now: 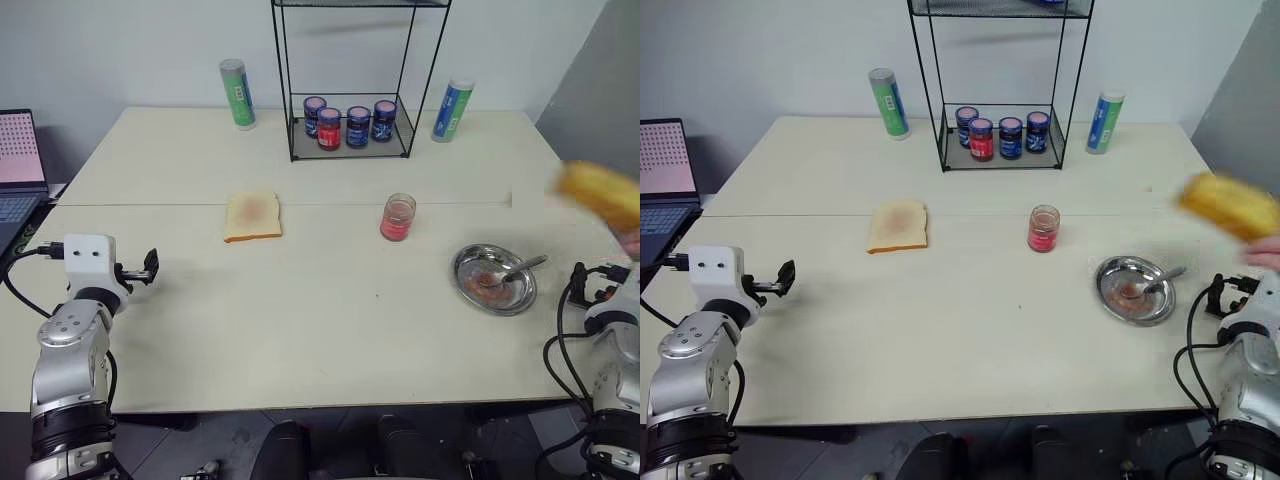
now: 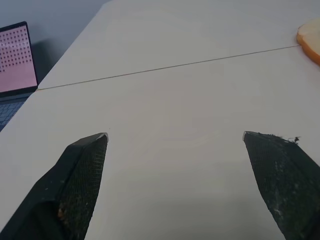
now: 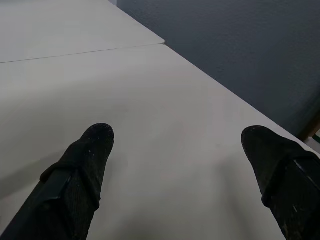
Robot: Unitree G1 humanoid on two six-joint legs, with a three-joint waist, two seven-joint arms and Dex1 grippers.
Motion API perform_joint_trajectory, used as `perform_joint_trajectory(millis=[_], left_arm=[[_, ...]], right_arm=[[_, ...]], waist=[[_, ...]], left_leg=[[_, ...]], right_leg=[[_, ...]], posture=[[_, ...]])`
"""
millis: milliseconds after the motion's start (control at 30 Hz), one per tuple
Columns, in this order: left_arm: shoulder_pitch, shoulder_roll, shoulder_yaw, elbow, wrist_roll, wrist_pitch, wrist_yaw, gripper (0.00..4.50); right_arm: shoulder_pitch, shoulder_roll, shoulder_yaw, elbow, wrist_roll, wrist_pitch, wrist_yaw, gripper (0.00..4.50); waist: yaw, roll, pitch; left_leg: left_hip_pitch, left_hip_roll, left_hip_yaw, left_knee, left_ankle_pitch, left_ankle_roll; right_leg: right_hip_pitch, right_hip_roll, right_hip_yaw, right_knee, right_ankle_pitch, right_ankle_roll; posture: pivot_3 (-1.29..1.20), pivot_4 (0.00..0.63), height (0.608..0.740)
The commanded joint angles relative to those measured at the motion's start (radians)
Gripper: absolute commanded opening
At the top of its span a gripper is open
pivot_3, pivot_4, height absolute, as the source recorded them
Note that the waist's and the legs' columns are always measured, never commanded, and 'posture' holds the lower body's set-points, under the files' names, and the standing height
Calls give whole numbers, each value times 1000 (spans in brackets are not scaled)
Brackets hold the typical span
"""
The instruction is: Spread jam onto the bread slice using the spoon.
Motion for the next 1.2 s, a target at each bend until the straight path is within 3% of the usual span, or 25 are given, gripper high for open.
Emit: perform_joint_trajectory(millis=[33, 200, 333, 467, 533, 767, 1033, 1200], left_arm=[[-16, 37, -6, -19, 14, -2, -9, 4500], [-32, 27, 8, 8, -11, -17, -13, 4500], [-39, 51, 2, 16, -27, -23, -70, 4500], [-62, 70, -17, 45, -50, -16, -145, 4500], [-76, 89, -87, 73, -37, -9, -234, 4500], [-171, 111, -245, 242, 2, -76, -420, 4500], [-499, 7, -342, 742, 90, -267, -451, 4500], [-644, -40, -372, 958, 144, -349, -446, 4500]], right_arm=[[-9, -23, -22, -53, 3, -2, -5, 4468], [-19, -37, -32, -79, 4, 8, -13, 4468], [-46, -104, 42, -180, 1, 40, 98, 4468], [-95, -169, 125, -315, 141, 186, 315, 4468], [-136, -193, 188, -436, 281, 341, 422, 4468], [-222, -186, 364, -649, 574, 656, 585, 4468], [-315, -98, 657, -667, 473, 652, 668, 4468], [-339, -46, 713, -620, 393, 604, 669, 4468]], waist=[[0, 0, 0], [-1, 0, 0], [-3, 0, 0], [-7, 0, 0], [-7, 0, 0], [-3, -1, 0], [24, -2, -1], [33, -3, -1]], left_leg=[[0, 0, 0, 0, 0, 0], [0, 0, 0, 0, 0, 0], [0, 0, 0, 0, 0, 0], [1, 0, 0, 0, 0, 0], [1, 1, -1, 0, 0, 0], [0, 1, -2, 0, 0, 0], [-4, -1, -5, 4, 0, 0], [-6, -3, -6, 6, 0, 1]], right_leg=[[0, 0, 0, 0, 0, 0], [0, 0, 0, 0, 0, 0], [0, 0, 0, 0, 0, 0], [0, 1, 0, 1, 0, 0], [0, 1, -1, 0, 0, 0], [1, 1, -2, 0, 0, 0], [-1, 1, -6, 0, 1, 0], [0, 1, -8, 0, 2, 1]], posture=[[0, 150, 740], [0, 150, 740], [0, 150, 740], [0, 150, 740], [0, 150, 740], [0, 150, 740], [0, 150, 740], [0, 150, 740]])
